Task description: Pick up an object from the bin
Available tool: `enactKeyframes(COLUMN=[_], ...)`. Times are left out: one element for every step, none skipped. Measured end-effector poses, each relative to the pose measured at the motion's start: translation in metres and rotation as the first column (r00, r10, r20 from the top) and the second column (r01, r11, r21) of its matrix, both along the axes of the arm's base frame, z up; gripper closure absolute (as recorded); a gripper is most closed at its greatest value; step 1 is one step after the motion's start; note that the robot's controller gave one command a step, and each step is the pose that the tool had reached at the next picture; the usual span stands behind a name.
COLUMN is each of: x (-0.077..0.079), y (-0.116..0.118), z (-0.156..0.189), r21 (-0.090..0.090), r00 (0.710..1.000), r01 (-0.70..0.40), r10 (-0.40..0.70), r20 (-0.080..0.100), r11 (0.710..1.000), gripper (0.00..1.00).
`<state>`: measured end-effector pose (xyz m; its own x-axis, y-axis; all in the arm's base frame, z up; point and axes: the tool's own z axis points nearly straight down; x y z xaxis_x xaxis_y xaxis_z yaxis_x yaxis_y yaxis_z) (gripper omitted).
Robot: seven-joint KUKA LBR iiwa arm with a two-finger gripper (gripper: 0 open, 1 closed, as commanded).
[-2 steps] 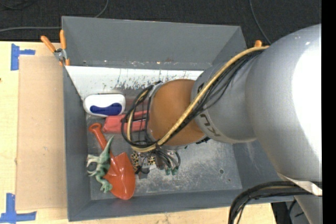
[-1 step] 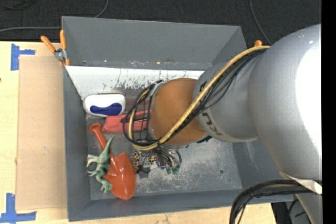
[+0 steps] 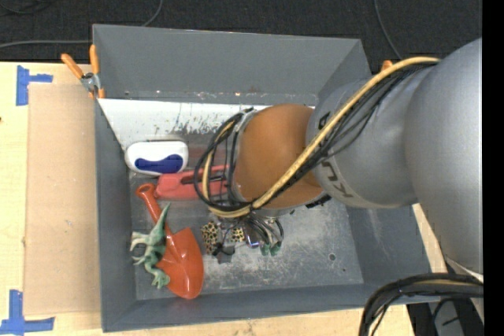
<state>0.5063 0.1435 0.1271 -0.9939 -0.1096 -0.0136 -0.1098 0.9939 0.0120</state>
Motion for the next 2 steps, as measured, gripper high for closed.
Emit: enactKeyframes(x=[-0.001,-0.002], y=[0.008,0.0], z=[-0.048,0.05], r21=[0.0,-0.002], r00=[0.9,0.961], r01=[-0.436,-0.277], r10=[0.436,0.277], r20=[0.015,0.002], r11=[0.9,0.961], gripper=[1.0,1.0])
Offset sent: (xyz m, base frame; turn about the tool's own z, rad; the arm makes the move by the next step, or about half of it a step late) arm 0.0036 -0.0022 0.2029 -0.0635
